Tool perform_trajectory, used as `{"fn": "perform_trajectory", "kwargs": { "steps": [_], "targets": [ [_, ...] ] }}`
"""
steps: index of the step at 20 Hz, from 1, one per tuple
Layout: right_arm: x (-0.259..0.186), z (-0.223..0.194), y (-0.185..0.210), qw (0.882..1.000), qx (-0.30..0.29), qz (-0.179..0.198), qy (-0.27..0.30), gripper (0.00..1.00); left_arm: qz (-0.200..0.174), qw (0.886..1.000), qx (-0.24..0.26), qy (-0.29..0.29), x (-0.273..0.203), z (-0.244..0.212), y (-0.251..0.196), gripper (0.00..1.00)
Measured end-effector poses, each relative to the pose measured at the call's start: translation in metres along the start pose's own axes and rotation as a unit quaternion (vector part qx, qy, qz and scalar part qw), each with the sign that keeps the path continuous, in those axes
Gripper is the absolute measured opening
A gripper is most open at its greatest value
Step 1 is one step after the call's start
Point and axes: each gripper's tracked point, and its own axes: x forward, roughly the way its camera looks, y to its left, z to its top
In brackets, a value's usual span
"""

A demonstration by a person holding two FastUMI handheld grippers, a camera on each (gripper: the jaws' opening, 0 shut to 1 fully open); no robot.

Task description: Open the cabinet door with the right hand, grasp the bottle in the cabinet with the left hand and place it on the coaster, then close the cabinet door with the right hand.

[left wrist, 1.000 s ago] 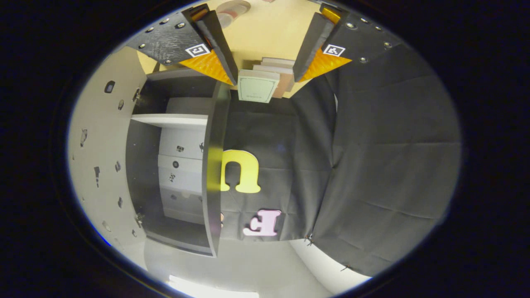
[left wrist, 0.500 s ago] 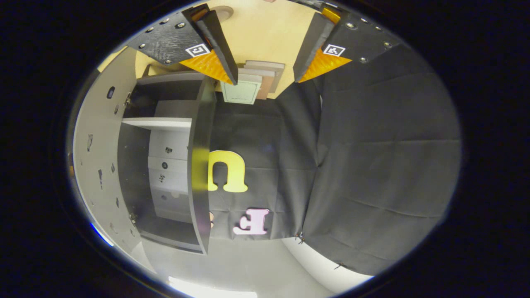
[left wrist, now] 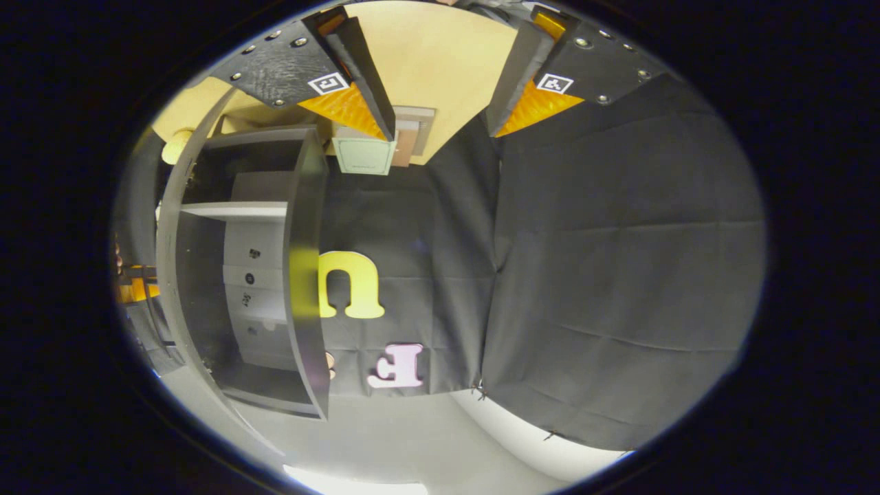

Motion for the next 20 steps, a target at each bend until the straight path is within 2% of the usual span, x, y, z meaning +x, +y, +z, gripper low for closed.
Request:
{"fn": "perform_trajectory", "kwargs": {
  "steps": [2, 4, 9, 10, 13, 20],
  "targets": [
    [0.016, 0.007, 0.0, 1.0, 0.001, -0.014, -0.013, 0.95, 0.015, 1.0, -0.004, 0.003, -0.004, -0.004, 0.012, 0.83],
    [0.041, 0.004, 0.001, 1.0, 0.004, -0.023, -0.02, 0.95, 0.028, 1.0, -0.007, 0.005, -0.008, -0.007, 0.023, 0.81],
    [0.067, 0.005, 0.004, 0.999, 0.018, -0.037, -0.025, 0.95, 0.049, 0.999, -0.012, 0.011, -0.01, -0.015, 0.04, 0.8],
    [0.073, 0.005, 0.002, 0.999, 0.026, -0.04, -0.023, 0.89, 0.05, 0.999, -0.013, 0.013, -0.008, -0.016, 0.041, 0.81],
    [0.088, 0.008, -0.009, 0.996, 0.031, -0.072, -0.031, 0.94, 0.05, 0.999, -0.012, 0.013, -0.003, -0.017, 0.042, 0.81],
    [0.1, 0.001, 0.002, 0.99, -0.021, -0.136, -0.035, 0.93, 0.043, 0.999, -0.004, 0.01, 0.004, -0.018, 0.053, 0.81]
  ]
}}
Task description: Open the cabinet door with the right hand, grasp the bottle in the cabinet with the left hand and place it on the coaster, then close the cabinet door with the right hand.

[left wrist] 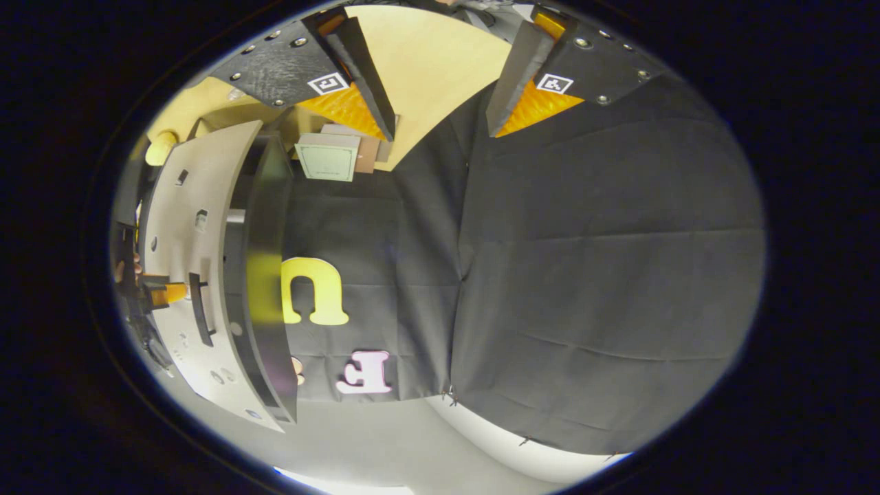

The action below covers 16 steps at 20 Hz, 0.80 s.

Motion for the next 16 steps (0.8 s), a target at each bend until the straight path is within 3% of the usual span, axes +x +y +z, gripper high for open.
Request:
{"fn": "perform_trajectory", "kwargs": {
  "steps": [3, 7, 11, 12, 13, 15, 16],
  "targets": [
    [-0.001, -0.002, 0.001, 0.999, -0.025, -0.031, -0.004, 0.89, -0.007, 1.0, -0.001, 0.0, 0.006, 0.0, 0.005, 0.81],
    [-0.001, -0.002, 0.006, 0.998, -0.036, -0.052, -0.005, 0.95, -0.025, 1.0, 0.007, -0.006, 0.01, 0.005, 0.013, 0.81],
    [-0.01, 0.009, 0.024, 0.999, 0.001, -0.047, -0.011, 0.96, -0.065, 0.998, 0.018, -0.013, 0.016, 0.019, 0.01, 0.83],
    [-0.017, 0.014, 0.027, 0.999, 0.003, -0.049, -0.018, 0.9, -0.078, 0.997, 0.019, -0.014, 0.018, 0.023, 0.007, 0.83],
    [-0.026, 0.018, 0.03, 0.999, 0.002, -0.048, -0.023, 0.97, -0.091, 0.995, 0.02, -0.017, 0.019, 0.028, 0.003, 0.83],
    [-0.052, 0.026, 0.035, 0.999, -0.002, -0.042, -0.034, 0.97, -0.111, 0.993, 0.025, -0.033, 0.023, 0.046, -0.007, 0.86],
    [-0.066, 0.031, 0.036, 0.999, -0.004, -0.038, -0.038, 0.98, -0.117, 0.992, 0.027, -0.041, 0.021, 0.055, -0.013, 0.81]
  ]
}}
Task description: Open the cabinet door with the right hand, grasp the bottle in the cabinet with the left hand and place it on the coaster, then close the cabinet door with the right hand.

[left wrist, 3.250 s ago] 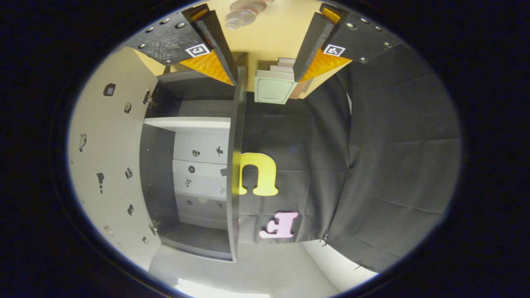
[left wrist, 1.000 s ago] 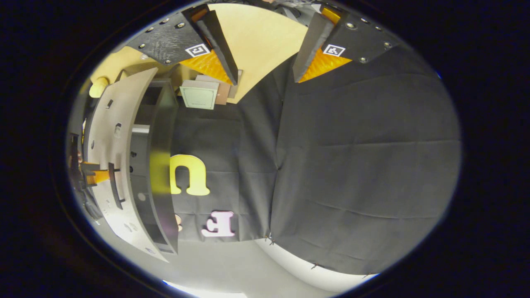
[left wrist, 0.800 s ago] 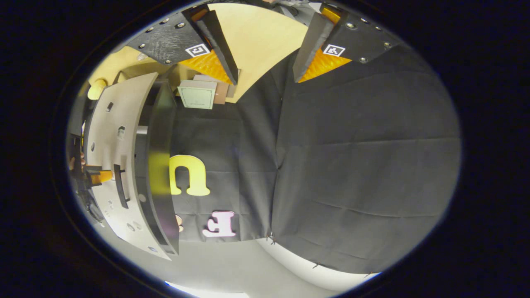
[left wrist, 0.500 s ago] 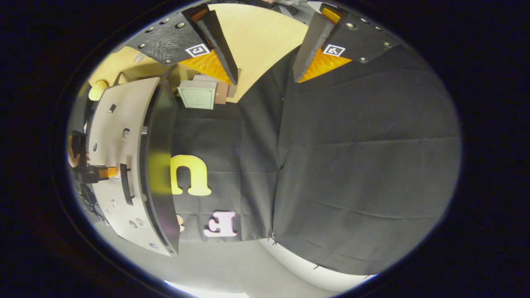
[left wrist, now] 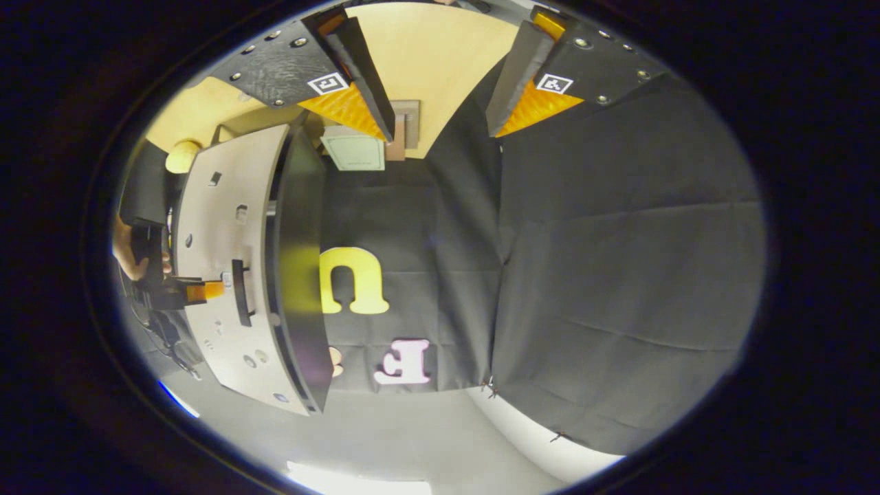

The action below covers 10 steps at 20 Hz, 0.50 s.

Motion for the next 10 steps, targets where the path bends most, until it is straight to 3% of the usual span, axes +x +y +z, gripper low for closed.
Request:
{"fn": "perform_trajectory", "kwargs": {
  "steps": [5, 7, 10],
  "targets": [
    [-0.067, 0.018, -0.029, 1.0, -0.017, 0.008, -0.013, 0.98, -0.041, 0.999, -0.005, -0.034, 0.005, 0.038, -0.073, 0.81],
    [-0.091, 0.025, -0.052, 1.0, -0.024, -0.002, -0.014, 0.94, -0.062, 0.997, -0.005, -0.038, 0.004, 0.049, -0.11, 0.81],
    [-0.125, 0.035, -0.098, 0.999, -0.035, -0.03, -0.026, 0.98, -0.085, 0.995, -0.006, -0.051, -0.003, 0.067, -0.16, 0.81]
  ]
}}
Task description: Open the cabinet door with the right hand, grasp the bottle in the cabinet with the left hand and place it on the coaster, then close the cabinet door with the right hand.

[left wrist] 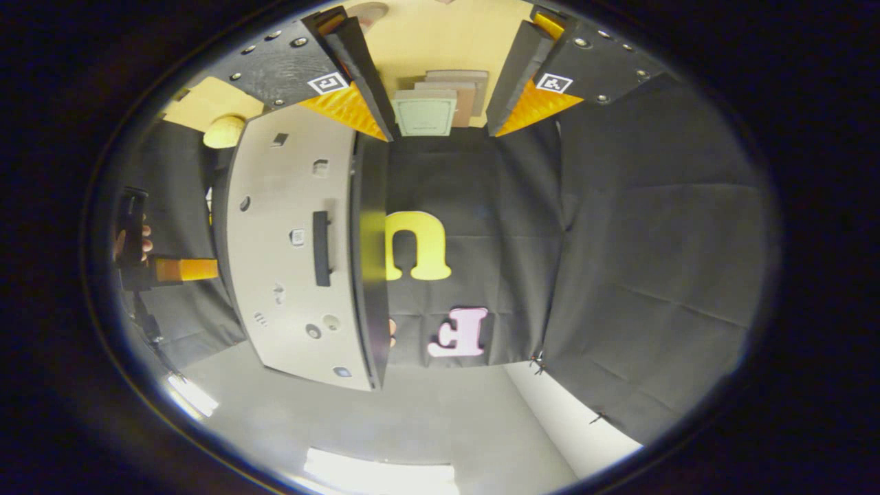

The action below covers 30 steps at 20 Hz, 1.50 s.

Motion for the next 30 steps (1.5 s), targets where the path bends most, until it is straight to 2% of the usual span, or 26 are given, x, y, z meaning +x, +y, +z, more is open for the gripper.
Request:
{"fn": "perform_trajectory", "kwargs": {
  "steps": [1, 2, 3, 6, 11, 12, 14, 21, 30],
  "targets": [
    [-0.01, 0.0, -0.014, 1.0, -0.004, -0.009, 0.0, 0.96, -0.007, 1.0, -0.002, -0.004, 0.0, 0.005, -0.015, 0.83],
    [-0.018, 0.0, -0.029, 1.0, -0.005, -0.018, 0.0, 0.98, -0.016, 1.0, -0.005, -0.008, 0.001, 0.011, -0.032, 0.83],
    [-0.025, 0.0, -0.043, 1.0, -0.005, -0.028, 0.0, 0.96, -0.026, 1.0, -0.007, -0.013, 0.002, 0.016, -0.047, 0.81],
    [-0.047, -0.005, -0.079, 0.998, -0.017, -0.054, 0.002, 0.98, -0.045, 0.999, -0.005, -0.02, 0.006, 0.025, -0.082, 0.83],
    [-0.08, -0.016, -0.113, 0.997, -0.016, -0.076, -0.005, 0.98, -0.063, 0.998, 0.007, -0.027, 0.006, 0.036, -0.115, 0.81],
    [-0.085, -0.021, -0.115, 0.997, -0.014, -0.076, -0.004, 0.96, -0.065, 0.997, 0.008, -0.028, 0.005, 0.037, -0.118, 0.83],
    [-0.093, -0.033, -0.119, 0.997, -0.014, -0.077, 0.002, 0.96, -0.067, 0.997, 0.007, -0.028, 0.005, 0.038, -0.123, 0.81],
    [-0.112, -0.061, -0.129, 0.995, -0.012, -0.096, 0.015, 0.98, -0.067, 0.997, 0.018, -0.031, 0.004, 0.041, -0.125, 0.83],
    [-0.108, -0.089, -0.117, 0.996, -0.001, -0.085, 0.033, 0.98, -0.062, 0.997, 0.029, -0.022, 0.007, 0.033, -0.125, 0.81]
  ]
}}
